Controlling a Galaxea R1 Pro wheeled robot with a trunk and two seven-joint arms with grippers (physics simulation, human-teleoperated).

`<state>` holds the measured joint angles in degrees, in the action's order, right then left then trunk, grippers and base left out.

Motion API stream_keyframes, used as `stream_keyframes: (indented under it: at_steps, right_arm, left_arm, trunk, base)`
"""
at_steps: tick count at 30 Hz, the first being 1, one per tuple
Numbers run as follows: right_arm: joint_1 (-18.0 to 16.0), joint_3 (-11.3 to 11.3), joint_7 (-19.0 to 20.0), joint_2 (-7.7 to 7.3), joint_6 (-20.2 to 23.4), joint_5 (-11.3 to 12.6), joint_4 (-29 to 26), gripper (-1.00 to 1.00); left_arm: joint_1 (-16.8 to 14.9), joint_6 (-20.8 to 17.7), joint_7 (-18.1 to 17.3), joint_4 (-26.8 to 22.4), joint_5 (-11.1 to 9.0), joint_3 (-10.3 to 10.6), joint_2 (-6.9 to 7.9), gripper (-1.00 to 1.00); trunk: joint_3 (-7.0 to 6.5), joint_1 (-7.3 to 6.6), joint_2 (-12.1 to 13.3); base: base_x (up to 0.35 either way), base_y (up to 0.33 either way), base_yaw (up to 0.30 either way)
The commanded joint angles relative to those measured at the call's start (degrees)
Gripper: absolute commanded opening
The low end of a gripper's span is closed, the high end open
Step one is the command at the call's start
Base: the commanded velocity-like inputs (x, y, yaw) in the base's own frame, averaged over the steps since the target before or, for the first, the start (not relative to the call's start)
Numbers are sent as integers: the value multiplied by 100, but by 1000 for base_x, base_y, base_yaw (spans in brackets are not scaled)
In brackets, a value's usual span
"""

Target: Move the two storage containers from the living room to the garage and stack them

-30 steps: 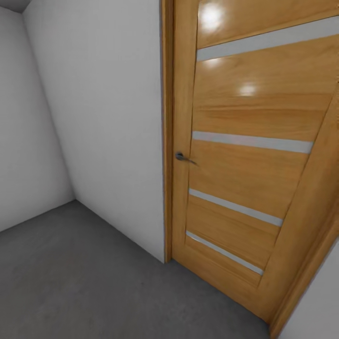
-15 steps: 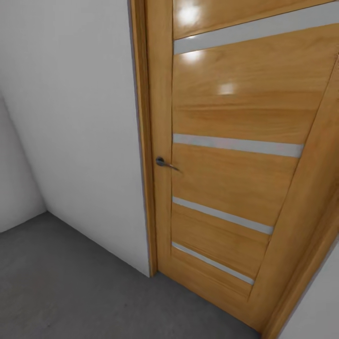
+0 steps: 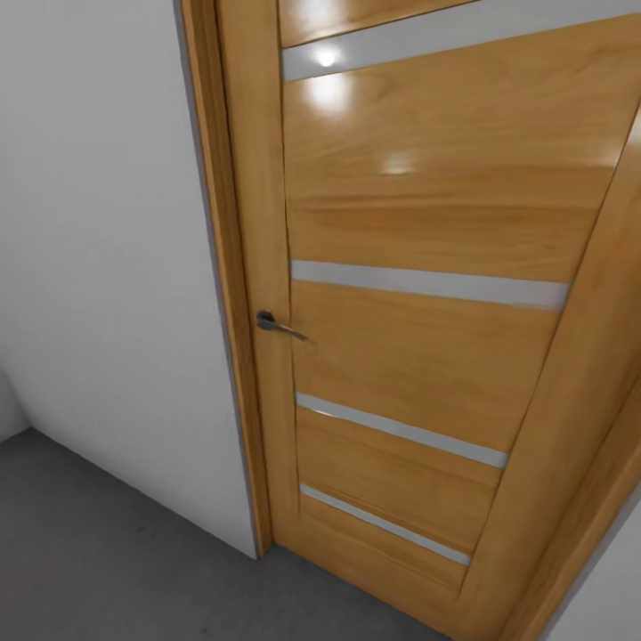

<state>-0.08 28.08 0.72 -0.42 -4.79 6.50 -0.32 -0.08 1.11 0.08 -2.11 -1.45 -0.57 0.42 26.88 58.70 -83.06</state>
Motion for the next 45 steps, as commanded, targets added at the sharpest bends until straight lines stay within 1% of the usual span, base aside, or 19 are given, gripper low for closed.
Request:
stream_keyframes:
  at_steps: [1,9,15,23,45]
  right_arm:
    - [-1,48,7,-2,-13,61,-3,100]
    - [-1,48,7,-2,-13,61,-3,100]
    - [-1,48,7,-2,-13,62,-3,100]
    - [-1,48,7,3,-13,62,-3,100]
    - [-1,48,7,11,-13,62,-3,100]
  left_arm:
    - [-1,12,1,0,-14,-4,0,100]
    - [-1,16,1,0,-13,-5,2,100]
    - [-1,132,1,0,-17,3,2,100]
    - [-1,151,1,0,-22,4,2,100]
    - [-1,152,1,0,-22,4,-5,100]
  trunk:
    - [5,3,-2]
    - [5,3,-2]
    - [5,3,-2]
    - [5,3,-2]
    - [5,3,-2]
  base:
    - [322,0,-178]
    - [285,0,-96]
    - [37,0,-6]
    - [40,0,-19]
    - [2,0,-213]
